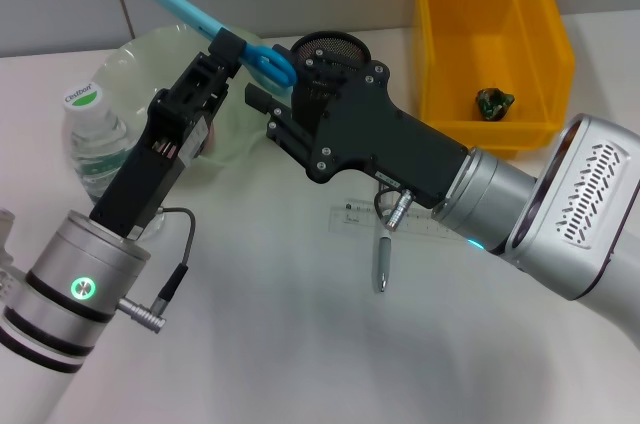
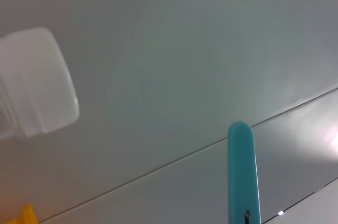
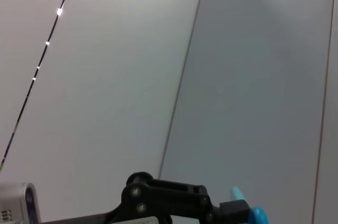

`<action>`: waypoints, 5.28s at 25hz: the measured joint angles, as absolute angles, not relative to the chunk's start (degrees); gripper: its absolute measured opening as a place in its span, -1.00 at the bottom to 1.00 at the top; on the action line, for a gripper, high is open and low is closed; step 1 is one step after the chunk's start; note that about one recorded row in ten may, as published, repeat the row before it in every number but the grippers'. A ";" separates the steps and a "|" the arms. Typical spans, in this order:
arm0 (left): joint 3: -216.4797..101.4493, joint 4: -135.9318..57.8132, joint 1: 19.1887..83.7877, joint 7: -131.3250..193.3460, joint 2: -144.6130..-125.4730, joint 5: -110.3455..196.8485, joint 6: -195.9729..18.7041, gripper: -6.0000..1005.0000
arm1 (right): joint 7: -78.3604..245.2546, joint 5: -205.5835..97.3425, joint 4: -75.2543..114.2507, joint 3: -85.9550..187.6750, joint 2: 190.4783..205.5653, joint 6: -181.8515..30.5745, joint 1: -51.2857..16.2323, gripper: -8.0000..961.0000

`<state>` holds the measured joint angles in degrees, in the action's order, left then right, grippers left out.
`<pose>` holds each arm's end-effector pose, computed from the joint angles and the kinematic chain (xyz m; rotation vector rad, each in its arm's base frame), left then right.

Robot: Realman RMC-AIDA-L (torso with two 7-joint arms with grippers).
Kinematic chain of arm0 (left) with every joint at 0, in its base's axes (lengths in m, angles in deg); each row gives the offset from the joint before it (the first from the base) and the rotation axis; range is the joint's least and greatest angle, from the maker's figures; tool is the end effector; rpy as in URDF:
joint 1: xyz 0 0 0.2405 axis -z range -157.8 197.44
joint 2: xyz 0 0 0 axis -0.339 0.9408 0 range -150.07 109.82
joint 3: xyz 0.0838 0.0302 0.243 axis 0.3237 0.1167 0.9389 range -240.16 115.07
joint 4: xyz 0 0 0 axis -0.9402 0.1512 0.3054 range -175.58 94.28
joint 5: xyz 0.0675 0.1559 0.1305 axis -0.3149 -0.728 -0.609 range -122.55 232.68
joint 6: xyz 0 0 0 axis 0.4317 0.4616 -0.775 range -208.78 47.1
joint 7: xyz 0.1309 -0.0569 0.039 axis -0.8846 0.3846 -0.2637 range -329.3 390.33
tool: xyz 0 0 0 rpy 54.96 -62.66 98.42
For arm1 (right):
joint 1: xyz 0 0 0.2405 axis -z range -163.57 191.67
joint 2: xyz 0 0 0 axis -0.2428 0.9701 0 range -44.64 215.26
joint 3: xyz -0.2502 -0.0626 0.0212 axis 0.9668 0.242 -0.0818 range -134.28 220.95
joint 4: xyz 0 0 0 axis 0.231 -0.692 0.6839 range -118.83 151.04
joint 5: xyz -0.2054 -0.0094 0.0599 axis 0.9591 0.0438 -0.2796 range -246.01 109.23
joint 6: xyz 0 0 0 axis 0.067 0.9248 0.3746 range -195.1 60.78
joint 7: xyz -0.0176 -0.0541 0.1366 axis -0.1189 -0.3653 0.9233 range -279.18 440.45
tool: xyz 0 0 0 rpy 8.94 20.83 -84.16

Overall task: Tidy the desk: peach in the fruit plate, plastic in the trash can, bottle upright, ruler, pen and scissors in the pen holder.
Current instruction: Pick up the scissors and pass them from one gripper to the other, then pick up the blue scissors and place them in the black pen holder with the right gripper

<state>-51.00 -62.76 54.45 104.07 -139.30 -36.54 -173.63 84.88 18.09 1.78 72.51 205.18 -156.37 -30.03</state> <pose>-0.2057 0.2980 -0.0742 -1.7271 -1.5155 -1.9588 0.1788 0.3224 -0.0901 -2.1824 -0.1082 1.1568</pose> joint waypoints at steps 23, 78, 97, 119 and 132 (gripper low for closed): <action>-51.21 -62.98 54.44 103.59 -139.31 -36.61 -173.01 -0.45 | 84.89 18.07 1.83 72.33 205.18 -155.74 -30.24 -0.59; -53.55 -61.28 54.12 103.38 -139.31 -39.85 -174.01 0.66 | 84.94 17.86 2.56 69.58 205.19 -157.15 -28.46 -0.82; -53.47 -42.84 57.94 101.05 -138.99 -57.46 -185.09 0.68 | 102.68 17.70 8.24 59.61 204.76 -158.01 -22.60 -0.78; -36.49 -14.88 53.32 89.68 -138.39 -65.09 -188.44 0.68 | 158.83 18.22 43.94 82.88 203.52 -149.00 -20.57 -0.74; -32.59 -12.14 51.86 89.05 -138.27 -65.08 -184.38 0.68 | 197.44 40.56 69.18 88.28 197.80 -151.36 -26.62 -0.71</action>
<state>-32.59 -12.14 51.86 89.05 -138.27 -65.08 -184.38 197.44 40.56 69.18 88.28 197.80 -151.36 -26.62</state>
